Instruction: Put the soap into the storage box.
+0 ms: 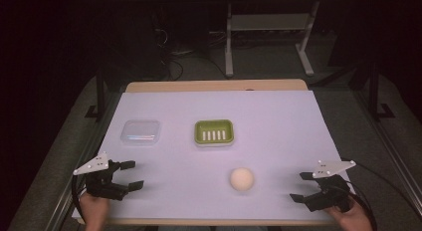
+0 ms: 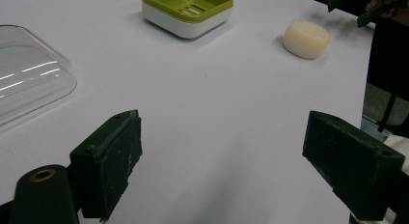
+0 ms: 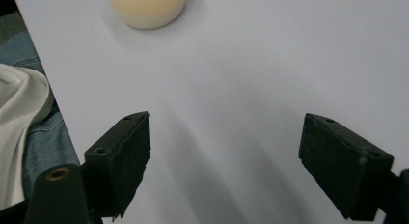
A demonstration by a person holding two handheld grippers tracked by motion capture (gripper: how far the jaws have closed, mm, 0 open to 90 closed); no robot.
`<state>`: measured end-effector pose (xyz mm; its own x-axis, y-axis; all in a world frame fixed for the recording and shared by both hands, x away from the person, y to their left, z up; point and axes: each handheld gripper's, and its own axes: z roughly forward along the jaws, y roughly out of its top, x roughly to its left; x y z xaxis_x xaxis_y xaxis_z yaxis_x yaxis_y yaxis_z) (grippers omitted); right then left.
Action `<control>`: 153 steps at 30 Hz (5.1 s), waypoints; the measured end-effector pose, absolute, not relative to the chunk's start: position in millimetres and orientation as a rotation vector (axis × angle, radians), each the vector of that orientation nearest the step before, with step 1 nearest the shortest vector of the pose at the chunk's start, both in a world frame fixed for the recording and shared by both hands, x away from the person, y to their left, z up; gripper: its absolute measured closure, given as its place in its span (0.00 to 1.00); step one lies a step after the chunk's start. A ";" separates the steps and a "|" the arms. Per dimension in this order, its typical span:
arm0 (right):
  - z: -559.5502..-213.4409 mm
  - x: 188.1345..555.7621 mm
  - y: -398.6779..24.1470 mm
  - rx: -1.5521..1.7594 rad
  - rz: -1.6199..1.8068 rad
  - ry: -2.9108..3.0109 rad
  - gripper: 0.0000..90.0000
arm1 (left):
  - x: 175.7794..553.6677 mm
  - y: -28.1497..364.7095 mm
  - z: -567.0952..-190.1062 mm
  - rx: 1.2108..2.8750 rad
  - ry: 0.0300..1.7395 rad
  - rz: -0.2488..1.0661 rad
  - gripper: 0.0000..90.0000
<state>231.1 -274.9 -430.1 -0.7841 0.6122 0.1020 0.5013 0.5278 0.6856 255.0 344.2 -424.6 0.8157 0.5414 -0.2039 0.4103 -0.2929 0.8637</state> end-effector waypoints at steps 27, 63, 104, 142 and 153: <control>-425.5 232.1 -219.5 0.798 1.007 2.676 0.17 | 256.0 346.9 -424.0 1.917 0.699 0.147 0.15; -421.5 248.4 -185.4 0.711 0.991 2.730 0.16 | 255.6 346.7 -424.4 1.916 0.703 0.148 0.15; -420.1 286.8 -133.8 0.581 0.978 2.836 0.16 | 256.5 345.8 -423.8 1.923 0.695 0.151 0.15; -434.2 296.1 -112.6 0.518 0.852 2.914 0.20 | 257.0 345.2 -424.0 1.923 0.692 0.148 0.15; -432.6 297.5 -109.9 0.500 0.854 2.930 0.26 | 256.4 345.6 -424.0 1.912 0.697 0.149 0.15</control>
